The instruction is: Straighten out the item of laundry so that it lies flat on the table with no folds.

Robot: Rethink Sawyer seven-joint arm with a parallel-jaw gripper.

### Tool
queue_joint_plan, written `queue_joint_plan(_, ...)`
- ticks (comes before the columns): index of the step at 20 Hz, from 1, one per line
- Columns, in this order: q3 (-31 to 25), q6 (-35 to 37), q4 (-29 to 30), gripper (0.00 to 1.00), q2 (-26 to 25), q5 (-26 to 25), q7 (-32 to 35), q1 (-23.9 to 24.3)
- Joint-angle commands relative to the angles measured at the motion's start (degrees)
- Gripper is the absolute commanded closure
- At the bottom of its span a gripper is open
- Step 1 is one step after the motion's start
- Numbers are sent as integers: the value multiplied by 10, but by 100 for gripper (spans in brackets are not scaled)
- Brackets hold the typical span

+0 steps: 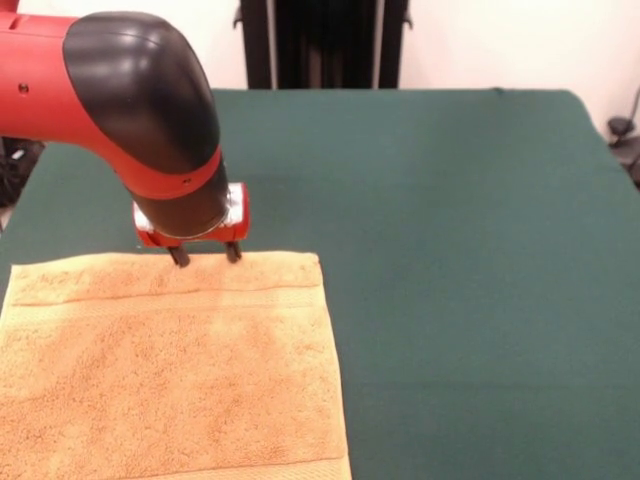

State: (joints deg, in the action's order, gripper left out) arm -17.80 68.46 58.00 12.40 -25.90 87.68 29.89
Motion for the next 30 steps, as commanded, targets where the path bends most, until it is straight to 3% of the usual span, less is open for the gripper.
queue_joint_plan(1, 10, 113, 125, 0, -41, -4, -76, -11)
queue_joint_plan(6, 16, 160, 117, 0, -33, 0, -68, -13)
queue_joint_plan(11, 16, 287, 79, 0, 4, -6, -88, -26)
queue_joint_plan(15, -3, 378, -35, 0, 9, -40, -123, -42)
queue_joint_plan(22, -47, 484, -226, 0, -28, -128, -165, -79)
queue_joint_plan(30, -98, 448, -339, 0, -68, -147, -147, -88)
